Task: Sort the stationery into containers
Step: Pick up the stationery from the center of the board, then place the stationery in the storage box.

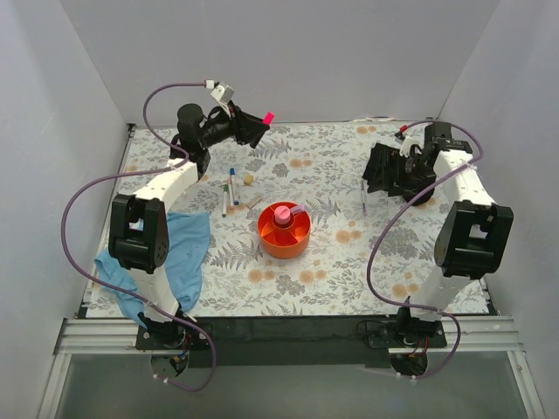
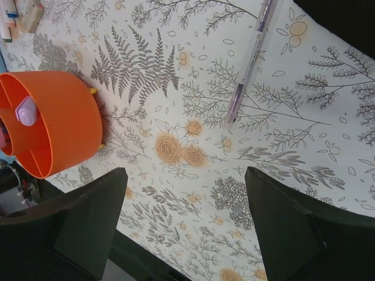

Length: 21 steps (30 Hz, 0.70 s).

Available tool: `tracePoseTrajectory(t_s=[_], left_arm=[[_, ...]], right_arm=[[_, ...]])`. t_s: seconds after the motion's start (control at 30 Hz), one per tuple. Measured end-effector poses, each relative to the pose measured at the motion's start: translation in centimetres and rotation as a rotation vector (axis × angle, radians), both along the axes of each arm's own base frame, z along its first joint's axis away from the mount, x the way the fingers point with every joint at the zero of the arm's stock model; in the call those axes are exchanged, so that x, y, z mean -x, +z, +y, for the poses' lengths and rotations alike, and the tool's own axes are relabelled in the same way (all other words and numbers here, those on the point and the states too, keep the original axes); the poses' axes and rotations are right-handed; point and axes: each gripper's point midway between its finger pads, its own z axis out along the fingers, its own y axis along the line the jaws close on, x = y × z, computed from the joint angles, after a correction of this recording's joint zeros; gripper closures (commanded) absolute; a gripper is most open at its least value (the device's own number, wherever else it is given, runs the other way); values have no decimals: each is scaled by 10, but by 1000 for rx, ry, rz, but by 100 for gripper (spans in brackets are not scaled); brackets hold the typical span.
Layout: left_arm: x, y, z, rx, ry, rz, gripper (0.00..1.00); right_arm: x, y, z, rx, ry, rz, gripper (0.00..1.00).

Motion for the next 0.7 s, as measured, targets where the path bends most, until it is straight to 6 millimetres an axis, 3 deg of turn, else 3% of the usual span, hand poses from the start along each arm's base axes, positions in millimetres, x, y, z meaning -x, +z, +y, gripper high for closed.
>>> tracePoseTrajectory(t_s=[0.17, 0.47, 0.7], left_arm=[[38, 11, -13, 121, -92, 5, 100], [83, -25, -20, 185, -224, 79, 100], [115, -48, -21, 205, -297, 126, 100]], right_arm=[[12, 16, 2, 27, 19, -58, 9], [21, 26, 7, 60, 64, -110, 8], [28, 20, 5, 127, 99, -112, 7]])
